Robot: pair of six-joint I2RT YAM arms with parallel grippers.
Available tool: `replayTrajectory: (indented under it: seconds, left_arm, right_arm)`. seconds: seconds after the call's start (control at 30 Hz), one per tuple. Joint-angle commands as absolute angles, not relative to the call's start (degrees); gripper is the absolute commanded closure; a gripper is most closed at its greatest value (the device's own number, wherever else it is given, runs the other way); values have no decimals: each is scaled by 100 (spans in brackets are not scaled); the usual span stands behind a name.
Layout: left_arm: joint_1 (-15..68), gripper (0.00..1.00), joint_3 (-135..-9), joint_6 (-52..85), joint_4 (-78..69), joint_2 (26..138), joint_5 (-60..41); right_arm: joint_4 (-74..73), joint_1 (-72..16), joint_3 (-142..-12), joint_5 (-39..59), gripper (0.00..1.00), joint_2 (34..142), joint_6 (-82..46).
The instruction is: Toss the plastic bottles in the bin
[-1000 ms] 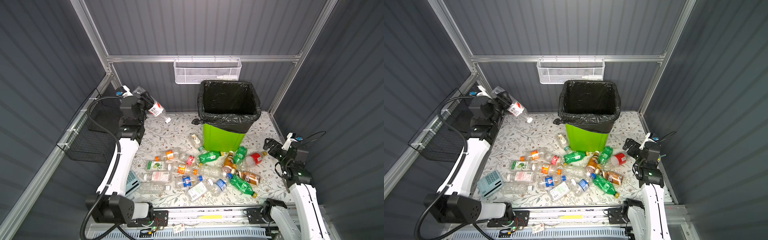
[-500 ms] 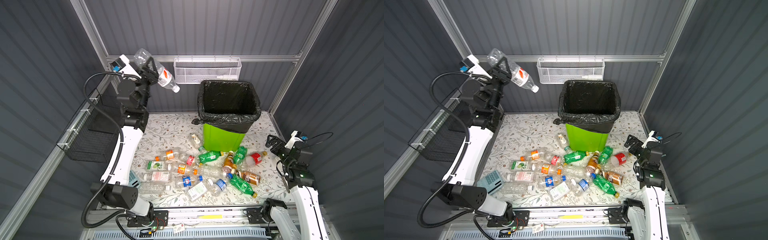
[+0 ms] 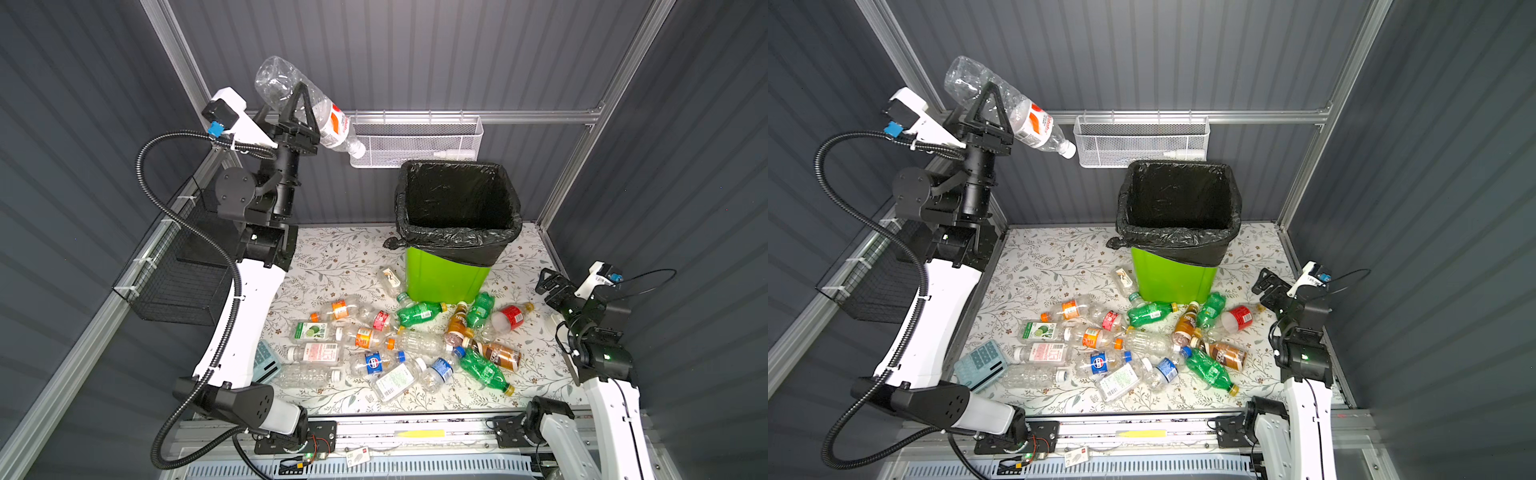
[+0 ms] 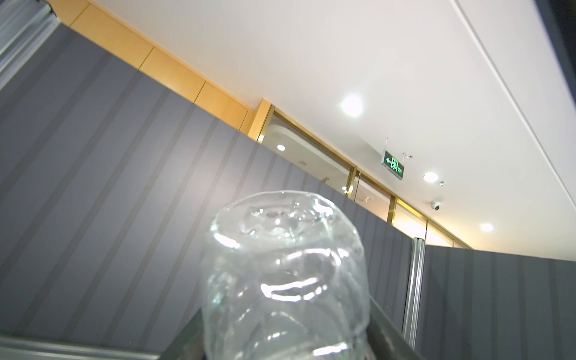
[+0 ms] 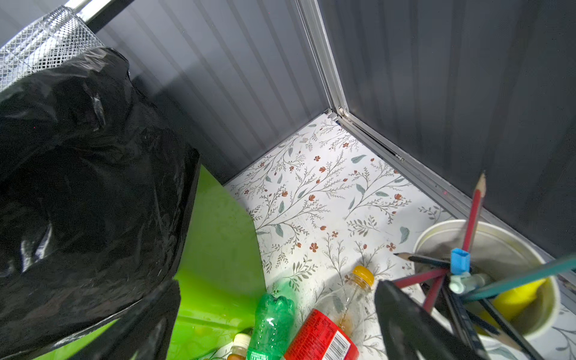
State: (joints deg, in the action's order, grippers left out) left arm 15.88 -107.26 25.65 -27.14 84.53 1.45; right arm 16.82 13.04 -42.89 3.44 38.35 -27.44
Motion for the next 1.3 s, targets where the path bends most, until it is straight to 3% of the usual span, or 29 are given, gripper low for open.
replayTrajectory:
  seconds: [0.0,0.1,0.13,0.17,0.2,0.27,0.43,0.5,0.67,0.9,1.27]
  left_arm:
    - [1615,39,-11021,2795,-2613,8867,-228]
    - [2045,39,-12363,3420,-1627,10363,-1293]
    - [2330,34,-13129,3308,-980,10981,-1623]
    - [2526,26,-14019,3117,-388,11502,-1805]
    - [2663,4,-14925,2961,171,11978,-1845]
    - [2725,0,-15688,2863,332,12205,-1846]
    - [2725,0,-12724,1979,-1118,10101,-785]
    - [2725,0,-12231,1731,-1144,9617,-594]
    - [2725,0,-11634,1360,-885,9019,-376]
    - [2687,0,-10517,986,-323,8387,668]
    - [1723,0,-9159,1612,574,8062,529]
  right_arm:
    - [1648,1323,-4433,371,1,3792,-2762]
    - [1461,1326,-4387,722,1,3874,-2865]
    - [1399,1326,-4398,900,1,3929,-2890]
    - [1391,1320,-4437,1083,1,3977,-2862]
    - [1461,1326,-4510,1220,1,4056,-2790]
    - [1762,1321,-4689,1175,1,4139,-2672]
    - [1819,1321,-4456,781,1,3911,-2641]
    - [1821,1321,-4388,771,1,3890,-2685]
    - [2090,1325,-4483,616,1,4032,-2730]
    - [2701,1324,-4357,215,1,4070,-3128]
    - [2590,1324,-3325,1251,1,4533,-3964]
